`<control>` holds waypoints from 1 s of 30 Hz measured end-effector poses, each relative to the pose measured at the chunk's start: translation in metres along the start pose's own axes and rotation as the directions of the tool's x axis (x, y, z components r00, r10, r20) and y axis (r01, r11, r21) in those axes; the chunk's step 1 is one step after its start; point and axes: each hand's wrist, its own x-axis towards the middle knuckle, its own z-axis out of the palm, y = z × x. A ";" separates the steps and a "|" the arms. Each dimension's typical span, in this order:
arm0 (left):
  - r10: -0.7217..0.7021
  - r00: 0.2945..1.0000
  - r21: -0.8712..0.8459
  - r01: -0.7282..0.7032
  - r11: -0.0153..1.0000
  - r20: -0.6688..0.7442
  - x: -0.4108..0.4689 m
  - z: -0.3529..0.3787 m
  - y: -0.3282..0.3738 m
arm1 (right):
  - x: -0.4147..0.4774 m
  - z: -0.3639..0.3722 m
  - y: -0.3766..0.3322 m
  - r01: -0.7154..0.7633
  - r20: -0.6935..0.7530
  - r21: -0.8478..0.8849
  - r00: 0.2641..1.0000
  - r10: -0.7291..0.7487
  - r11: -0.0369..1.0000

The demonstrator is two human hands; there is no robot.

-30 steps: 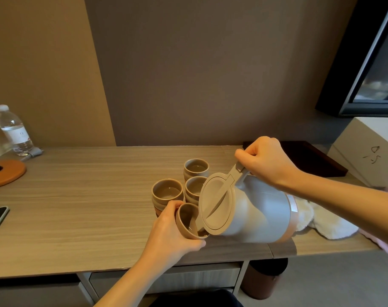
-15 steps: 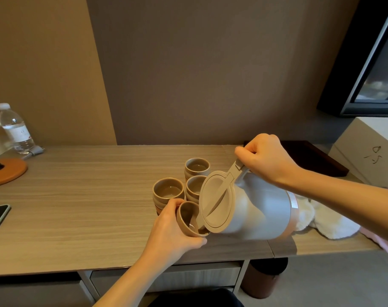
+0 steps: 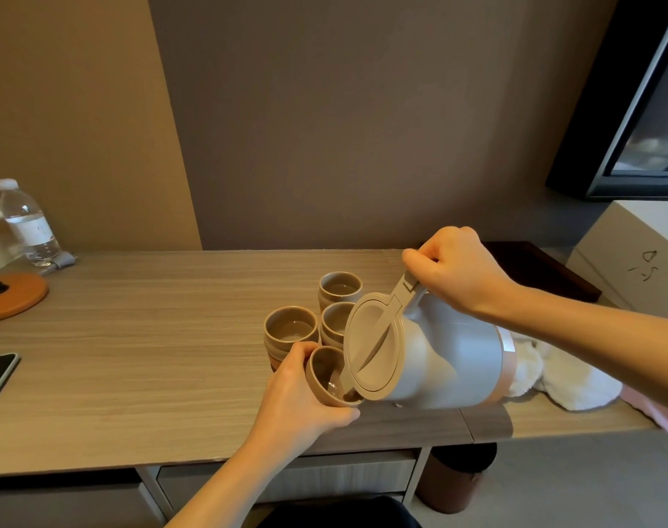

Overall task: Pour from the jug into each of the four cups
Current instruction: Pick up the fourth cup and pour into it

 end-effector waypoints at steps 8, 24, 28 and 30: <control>-0.005 1.000 -0.013 0.004 1.000 -0.004 -0.001 -0.001 0.000 | 0.000 -0.001 -0.005 -0.001 0.012 -0.014 1.000 0.001 1.000; -0.003 1.000 -0.056 0.002 0.998 -0.007 -0.002 0.002 -0.003 | 0.004 -0.002 -0.007 -0.010 0.044 -0.056 0.999 0.013 0.998; -0.001 1.000 -0.070 0.001 0.998 -0.010 -0.003 0.002 -0.002 | 0.005 -0.002 -0.007 -0.011 0.044 -0.055 0.999 0.013 0.998; -0.003 1.000 -0.072 0.002 0.997 -0.011 -0.003 0.002 -0.003 | 0.005 -0.003 -0.007 -0.012 0.048 -0.053 0.999 0.015 0.998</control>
